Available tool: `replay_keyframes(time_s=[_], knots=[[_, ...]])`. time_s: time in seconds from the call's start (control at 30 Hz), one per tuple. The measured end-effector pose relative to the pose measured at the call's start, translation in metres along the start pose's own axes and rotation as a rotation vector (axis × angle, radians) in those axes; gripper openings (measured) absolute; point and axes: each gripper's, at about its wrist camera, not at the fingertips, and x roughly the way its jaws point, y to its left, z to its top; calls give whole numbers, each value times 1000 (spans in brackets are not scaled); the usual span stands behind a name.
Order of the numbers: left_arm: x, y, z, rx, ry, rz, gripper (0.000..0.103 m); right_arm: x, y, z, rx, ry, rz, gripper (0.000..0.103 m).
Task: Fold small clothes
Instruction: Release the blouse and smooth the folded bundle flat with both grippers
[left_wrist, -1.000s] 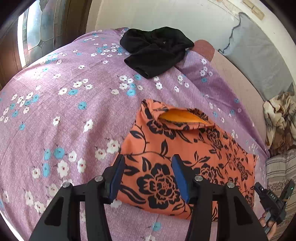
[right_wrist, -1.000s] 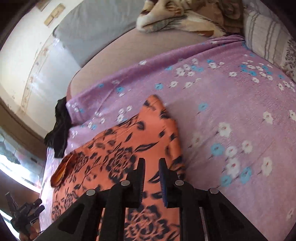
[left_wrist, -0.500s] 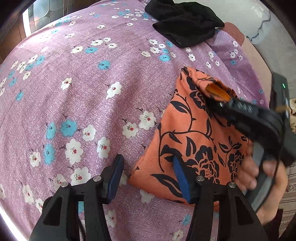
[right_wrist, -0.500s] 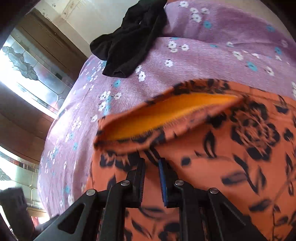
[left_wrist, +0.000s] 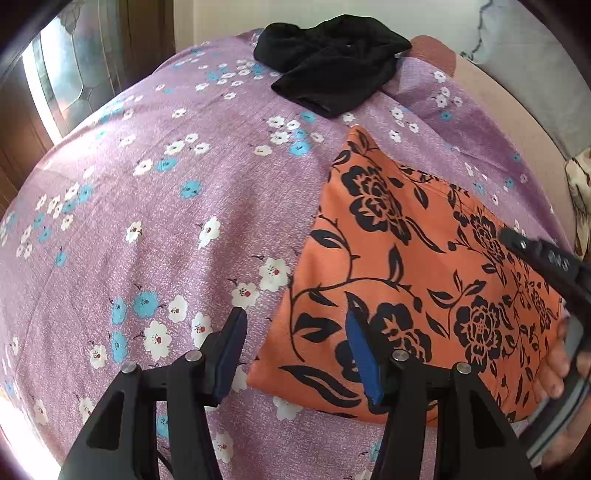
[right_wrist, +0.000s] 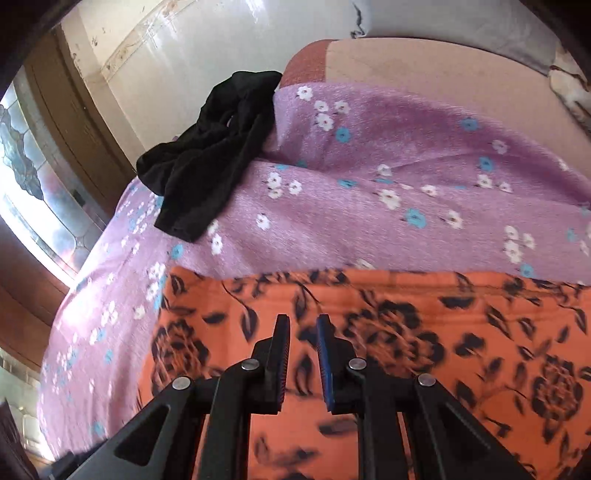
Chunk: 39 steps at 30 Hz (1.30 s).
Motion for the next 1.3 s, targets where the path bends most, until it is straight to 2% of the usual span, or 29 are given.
replay_keyframes(time_s=[0.23, 0.43, 0.57, 0.83, 0.93, 0.97, 1.0, 1.07, 1.13, 1.17, 1.23, 1.3], knots=[[-19, -40, -19, 133, -85, 17, 59, -95, -85, -83, 59, 24, -89, 18], [-32, -62, -36, 184, -138, 22, 61, -124, -124, -125, 157, 13, -72, 19], [-36, -71, -48, 231, -164, 46, 62, -116, -137, -142, 232, 3, -52, 23], [-32, -80, -54, 288, -197, 90, 62, -117, -140, -130, 223, -21, -72, 23], [-24, -83, -50, 289, -184, 94, 63, -114, -153, -129, 261, -13, -81, 23], [-20, -84, -49, 287, -170, 88, 66, -111, -157, -128, 270, -6, -92, 23], [-14, -83, -47, 278, -146, 76, 71, -107, -162, -128, 284, 9, -96, 23], [3, -80, -43, 250, -67, 56, 73, -94, -170, -129, 320, 59, -75, 24], [21, -78, -40, 228, -5, 53, 75, -90, -174, -126, 338, 48, -62, 24], [22, -77, -39, 218, -9, 51, 78, -90, -174, -124, 340, 50, -54, 26], [21, -78, -37, 213, -2, 43, 78, -91, -175, -121, 353, 46, -11, 36], [16, -74, -35, 197, 5, 16, 78, -99, -175, -121, 369, 14, 25, 61]])
